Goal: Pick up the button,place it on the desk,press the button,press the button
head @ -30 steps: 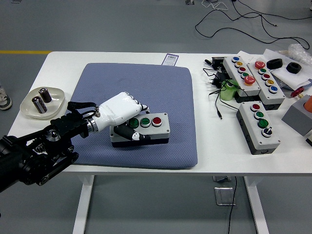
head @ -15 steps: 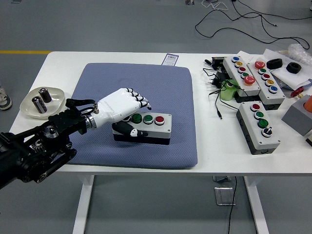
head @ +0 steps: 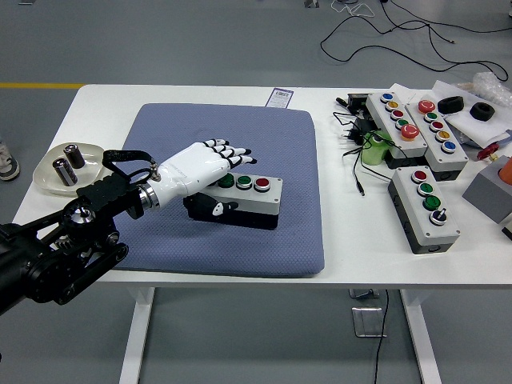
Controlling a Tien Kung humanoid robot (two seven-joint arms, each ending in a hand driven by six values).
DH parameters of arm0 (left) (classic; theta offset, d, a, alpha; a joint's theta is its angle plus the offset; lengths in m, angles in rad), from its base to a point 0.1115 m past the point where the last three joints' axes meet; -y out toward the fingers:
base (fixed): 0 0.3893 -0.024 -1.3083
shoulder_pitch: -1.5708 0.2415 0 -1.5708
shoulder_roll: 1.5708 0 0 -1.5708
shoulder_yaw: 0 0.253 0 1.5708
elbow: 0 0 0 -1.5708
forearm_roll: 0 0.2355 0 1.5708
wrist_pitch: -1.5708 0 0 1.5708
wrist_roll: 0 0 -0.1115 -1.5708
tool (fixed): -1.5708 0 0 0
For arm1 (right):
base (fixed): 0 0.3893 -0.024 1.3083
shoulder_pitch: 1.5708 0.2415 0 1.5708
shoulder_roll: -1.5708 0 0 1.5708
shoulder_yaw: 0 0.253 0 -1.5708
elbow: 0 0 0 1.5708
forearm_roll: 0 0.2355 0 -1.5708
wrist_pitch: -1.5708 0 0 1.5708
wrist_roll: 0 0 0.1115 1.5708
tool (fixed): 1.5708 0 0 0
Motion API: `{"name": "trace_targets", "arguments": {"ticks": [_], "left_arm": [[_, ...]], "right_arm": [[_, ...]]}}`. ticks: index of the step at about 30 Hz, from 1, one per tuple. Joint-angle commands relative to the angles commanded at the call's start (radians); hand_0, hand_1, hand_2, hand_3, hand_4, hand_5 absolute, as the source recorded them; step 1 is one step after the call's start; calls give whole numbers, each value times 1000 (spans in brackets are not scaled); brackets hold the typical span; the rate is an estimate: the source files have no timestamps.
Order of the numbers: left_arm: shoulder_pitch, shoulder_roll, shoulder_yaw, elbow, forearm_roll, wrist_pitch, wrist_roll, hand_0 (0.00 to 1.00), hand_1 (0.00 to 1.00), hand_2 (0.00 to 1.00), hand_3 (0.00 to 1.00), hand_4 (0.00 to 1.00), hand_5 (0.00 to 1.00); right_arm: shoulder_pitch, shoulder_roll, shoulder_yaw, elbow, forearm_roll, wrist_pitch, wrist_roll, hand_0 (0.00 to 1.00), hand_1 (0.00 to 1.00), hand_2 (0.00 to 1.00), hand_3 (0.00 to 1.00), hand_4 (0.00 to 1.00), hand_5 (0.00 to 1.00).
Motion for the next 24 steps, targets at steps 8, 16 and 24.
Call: {"name": "trace_targets", "arguments": {"ticks": [8, 16, 24], "left_arm": [[57, 29, -105, -160, -29, -92, 41, 858, 885, 957, 926, 906, 521], [107, 52, -144, -330, -71, -76, 185, 108, 101, 175, 762, 820, 998], [108, 51, -86, -357, -82, -87, 312, 2, 2, 7, 659, 775, 998]], "right_arm": [[1, 0, 5, 0, 0, 0, 0, 673, 658, 674, 624, 310, 173], [0, 0, 11, 0, 0, 0, 0, 673, 658, 674, 624, 310, 173], [-2, 1, 13, 0, 0, 1, -1, 673, 658, 674, 624, 310, 173]]}}
